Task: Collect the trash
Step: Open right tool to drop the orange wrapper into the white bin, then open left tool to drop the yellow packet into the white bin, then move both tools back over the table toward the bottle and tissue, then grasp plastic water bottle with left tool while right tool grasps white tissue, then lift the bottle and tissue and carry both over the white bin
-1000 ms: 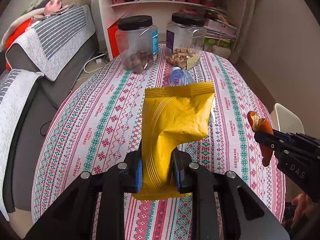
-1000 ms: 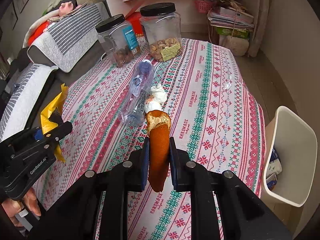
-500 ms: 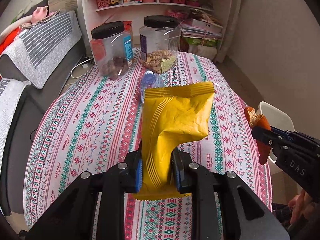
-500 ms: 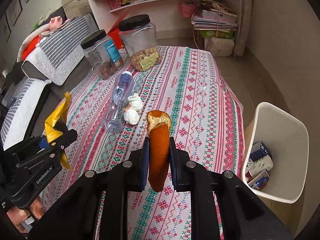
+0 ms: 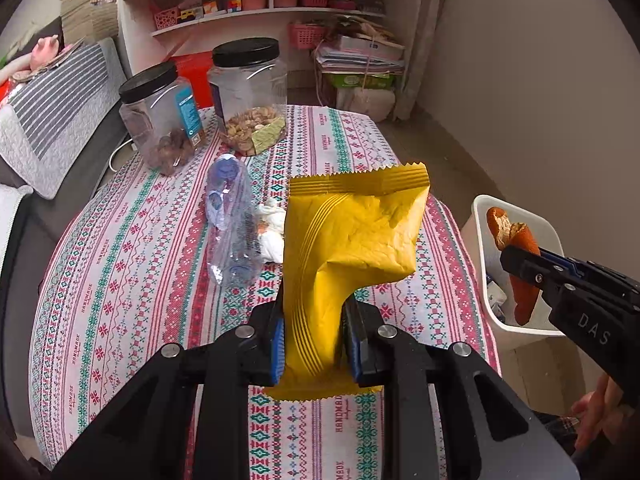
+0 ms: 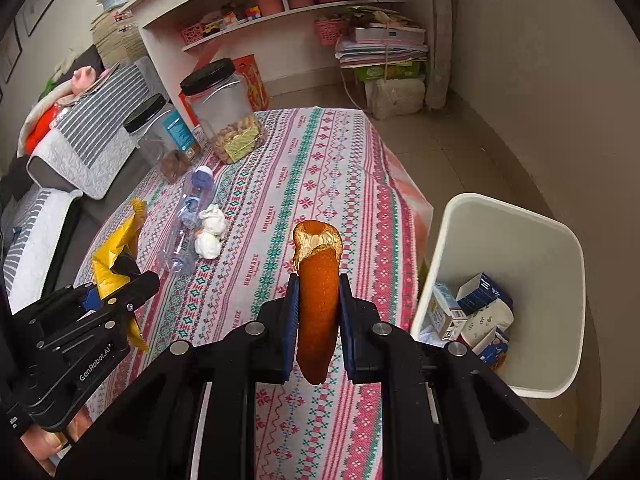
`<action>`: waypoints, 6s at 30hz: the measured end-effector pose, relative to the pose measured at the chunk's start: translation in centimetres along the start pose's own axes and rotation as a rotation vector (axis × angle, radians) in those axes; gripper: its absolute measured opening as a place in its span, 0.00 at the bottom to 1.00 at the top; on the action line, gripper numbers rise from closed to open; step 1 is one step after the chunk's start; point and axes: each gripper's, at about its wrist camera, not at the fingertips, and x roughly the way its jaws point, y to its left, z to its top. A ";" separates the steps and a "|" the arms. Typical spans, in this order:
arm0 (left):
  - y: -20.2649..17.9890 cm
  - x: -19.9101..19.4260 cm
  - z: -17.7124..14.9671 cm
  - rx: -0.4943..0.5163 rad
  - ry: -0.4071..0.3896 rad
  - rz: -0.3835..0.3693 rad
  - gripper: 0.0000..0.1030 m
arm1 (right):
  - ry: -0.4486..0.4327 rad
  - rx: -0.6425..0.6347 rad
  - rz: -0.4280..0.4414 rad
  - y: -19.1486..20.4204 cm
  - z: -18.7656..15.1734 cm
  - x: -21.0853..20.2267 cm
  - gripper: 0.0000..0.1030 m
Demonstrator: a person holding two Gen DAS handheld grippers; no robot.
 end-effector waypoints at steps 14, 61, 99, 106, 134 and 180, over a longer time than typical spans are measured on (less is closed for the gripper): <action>-7.1 0.9 0.7 0.092 0.010 -0.051 0.24 | -0.030 0.152 -0.100 -9.0 -0.5 -2.3 0.17; -24.2 3.9 2.5 0.247 0.061 -0.161 0.67 | -0.048 0.347 -0.470 -22.5 -3.5 -7.7 0.93; -5.8 8.1 4.6 -0.013 0.074 0.113 0.76 | 0.035 0.108 -0.399 -8.9 1.0 0.4 0.93; 0.3 10.0 7.2 -0.059 0.088 0.238 0.76 | 0.066 0.081 -0.333 -5.6 1.6 2.5 0.93; 16.5 14.6 5.1 -0.292 0.393 0.009 0.44 | 0.223 -0.082 -0.103 7.6 1.5 14.0 0.93; 17.9 -1.5 -0.7 -0.240 0.014 0.180 0.44 | 0.092 -0.215 0.176 16.3 0.1 9.3 0.31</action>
